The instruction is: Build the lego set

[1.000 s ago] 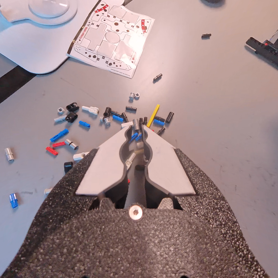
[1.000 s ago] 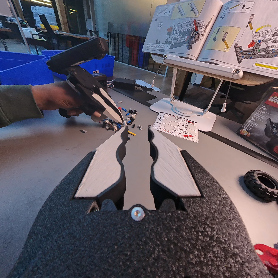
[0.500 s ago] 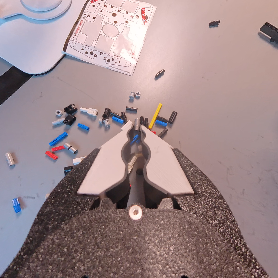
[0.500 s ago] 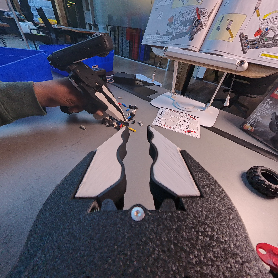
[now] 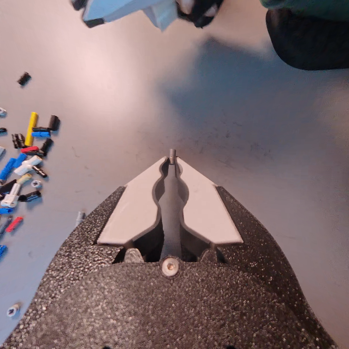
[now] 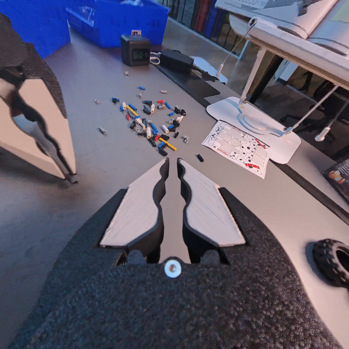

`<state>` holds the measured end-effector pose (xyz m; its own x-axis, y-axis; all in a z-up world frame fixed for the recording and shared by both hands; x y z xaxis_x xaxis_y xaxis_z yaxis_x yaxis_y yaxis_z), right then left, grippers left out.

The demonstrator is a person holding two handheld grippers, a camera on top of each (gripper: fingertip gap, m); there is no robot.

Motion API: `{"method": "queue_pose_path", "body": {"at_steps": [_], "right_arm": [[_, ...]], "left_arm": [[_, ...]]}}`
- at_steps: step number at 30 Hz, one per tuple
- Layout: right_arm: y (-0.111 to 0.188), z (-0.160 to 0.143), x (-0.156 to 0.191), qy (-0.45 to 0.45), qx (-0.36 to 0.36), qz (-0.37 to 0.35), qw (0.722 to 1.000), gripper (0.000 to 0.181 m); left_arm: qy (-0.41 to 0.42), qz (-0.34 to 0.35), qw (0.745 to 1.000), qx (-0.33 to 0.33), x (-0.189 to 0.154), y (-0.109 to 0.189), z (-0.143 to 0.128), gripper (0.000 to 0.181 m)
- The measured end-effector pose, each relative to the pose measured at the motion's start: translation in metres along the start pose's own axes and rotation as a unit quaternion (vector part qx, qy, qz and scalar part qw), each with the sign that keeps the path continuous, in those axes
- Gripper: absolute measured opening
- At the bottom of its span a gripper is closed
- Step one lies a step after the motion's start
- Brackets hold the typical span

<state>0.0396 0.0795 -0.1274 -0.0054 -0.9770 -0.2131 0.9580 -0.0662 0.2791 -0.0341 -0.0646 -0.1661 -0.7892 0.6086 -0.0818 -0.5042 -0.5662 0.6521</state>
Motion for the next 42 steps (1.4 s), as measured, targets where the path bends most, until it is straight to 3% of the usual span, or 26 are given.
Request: {"method": "queue_pose_path", "body": {"at_steps": [5, 10, 17, 23, 29, 34, 37, 42], "right_arm": [[-0.059, -0.004, -0.014, 0.105, 0.136, 0.092, 0.981, 0.008], [-0.108, -0.012, -0.017, 0.181, 0.206, 0.194, 0.942, 0.013], [-0.127, -0.017, -0.021, 0.165, 0.230, 0.261, 0.923, 0.014], [-0.128, -0.018, -0.022, 0.133, 0.244, 0.304, 0.911, 0.003], [-0.117, -0.016, -0.029, 0.145, 0.242, 0.260, 0.923, 0.003], [-0.073, 0.023, -0.036, 0.136, 0.179, 0.195, 0.955, 0.003], [-0.038, 0.034, -0.019, 0.133, 0.168, 0.191, 0.958, 0.003], [-0.002, 0.001, 0.032, 0.114, 0.206, 0.229, 0.945, 0.003]], "left_arm": [[-0.002, 0.000, 1.000, 0.011, -0.001, 0.003, -0.010, 0.005], [-0.001, 0.001, 1.000, 0.019, 0.001, 0.004, -0.017, 0.008], [0.015, -0.001, 1.000, -0.026, 0.003, 0.014, -0.010, 0.015], [0.057, 0.053, 0.991, -0.114, 0.030, 0.030, -0.004, 0.022], [0.103, 0.129, 0.966, -0.199, 0.057, 0.054, -0.001, 0.027], [0.116, 0.177, 0.950, -0.228, 0.068, 0.067, -0.002, 0.027], [0.126, 0.201, 0.944, -0.230, 0.075, 0.073, -0.006, 0.027], [0.141, 0.227, 0.937, -0.224, 0.084, 0.080, -0.013, 0.027]]}}
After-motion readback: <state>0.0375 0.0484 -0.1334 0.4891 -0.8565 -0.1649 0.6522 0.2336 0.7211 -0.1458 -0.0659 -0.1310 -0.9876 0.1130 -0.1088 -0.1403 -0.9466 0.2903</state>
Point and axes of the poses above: each gripper's, where its closed fingertips meet, y back along the fingers, z out of its top, x = y × z across the jaws, the point moved 6 cm from there along y, back along the fingers, and after that the axes turned 5 degrees about -x, right-handed, at the moved point
